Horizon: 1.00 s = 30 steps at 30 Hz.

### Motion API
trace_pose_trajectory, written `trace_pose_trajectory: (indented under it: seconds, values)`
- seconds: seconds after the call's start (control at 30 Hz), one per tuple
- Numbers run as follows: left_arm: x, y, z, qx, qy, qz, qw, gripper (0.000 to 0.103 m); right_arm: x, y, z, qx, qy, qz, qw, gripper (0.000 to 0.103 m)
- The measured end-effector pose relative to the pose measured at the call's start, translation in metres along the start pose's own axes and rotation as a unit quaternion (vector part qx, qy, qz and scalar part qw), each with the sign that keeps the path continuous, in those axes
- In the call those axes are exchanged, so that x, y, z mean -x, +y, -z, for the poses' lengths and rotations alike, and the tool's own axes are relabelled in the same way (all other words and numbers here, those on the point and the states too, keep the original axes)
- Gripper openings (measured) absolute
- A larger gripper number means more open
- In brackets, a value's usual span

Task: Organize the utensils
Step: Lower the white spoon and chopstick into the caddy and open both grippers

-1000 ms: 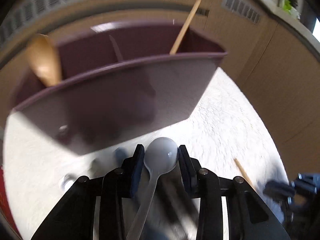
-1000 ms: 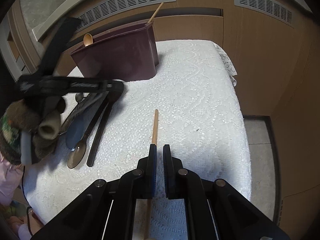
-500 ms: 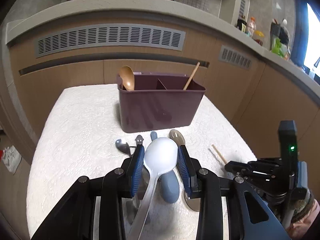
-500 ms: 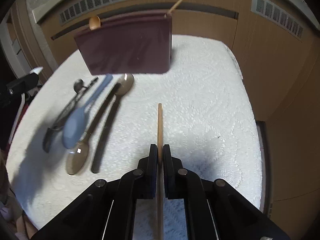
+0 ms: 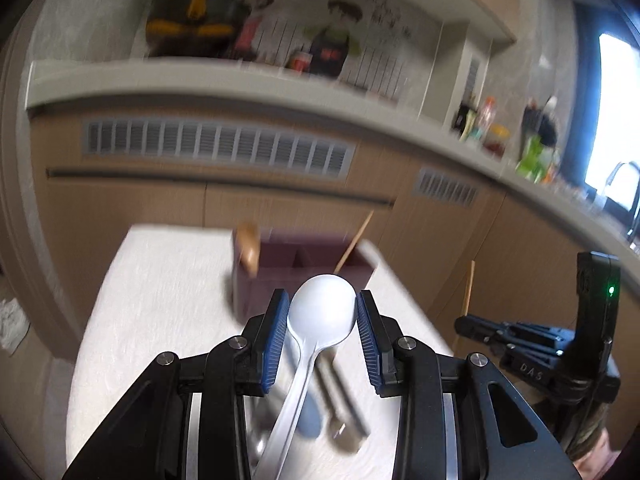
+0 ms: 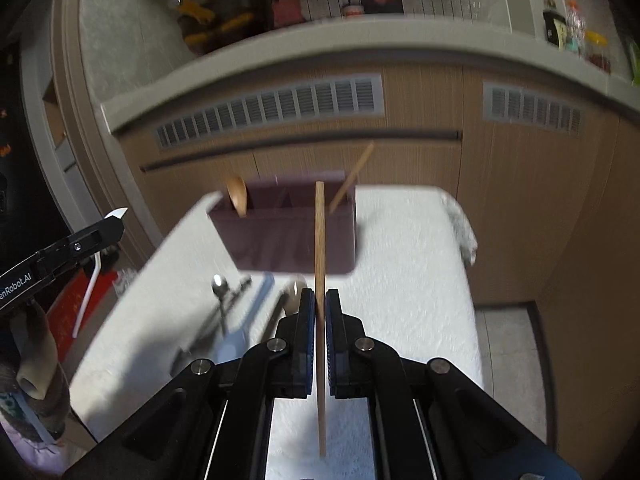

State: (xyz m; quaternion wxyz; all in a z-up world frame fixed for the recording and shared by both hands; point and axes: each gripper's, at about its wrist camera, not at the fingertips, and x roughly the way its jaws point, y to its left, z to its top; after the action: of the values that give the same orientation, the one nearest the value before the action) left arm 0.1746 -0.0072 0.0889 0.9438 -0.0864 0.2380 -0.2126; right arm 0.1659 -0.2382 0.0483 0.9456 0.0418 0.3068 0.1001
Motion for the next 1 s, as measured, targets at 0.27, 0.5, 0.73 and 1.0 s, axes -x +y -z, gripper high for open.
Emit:
trace_pose_trajectory:
  seconds: [0.27, 0.5, 0.73, 1.0]
  values:
    - [-0.009, -0.009, -0.089, 0.021, -0.095, 0.054, 0.9938, 0.036, 0.045, 0.016, -0.109, 0.04, -0.143, 0.018, 0.989, 0.005]
    - [-0.069, 0.003, -0.118, 0.023, -0.107, 0.08, 0.9908, 0.036, 0.006, 0.013, -0.157, 0.06, -0.149, 0.023, 0.987, 0.005]
    - [-0.127, 0.03, -0.117, 0.072, -0.079, 0.131, 0.9856, 0.036, -0.036, 0.002, -0.166, 0.054, -0.119, 0.019, 0.991, 0.005]
    - [-0.177, 0.048, -0.104, 0.09, -0.061, 0.123, 0.9864, 0.036, -0.072, 0.0, -0.162, 0.053, -0.092, 0.015, 0.994, 0.005]
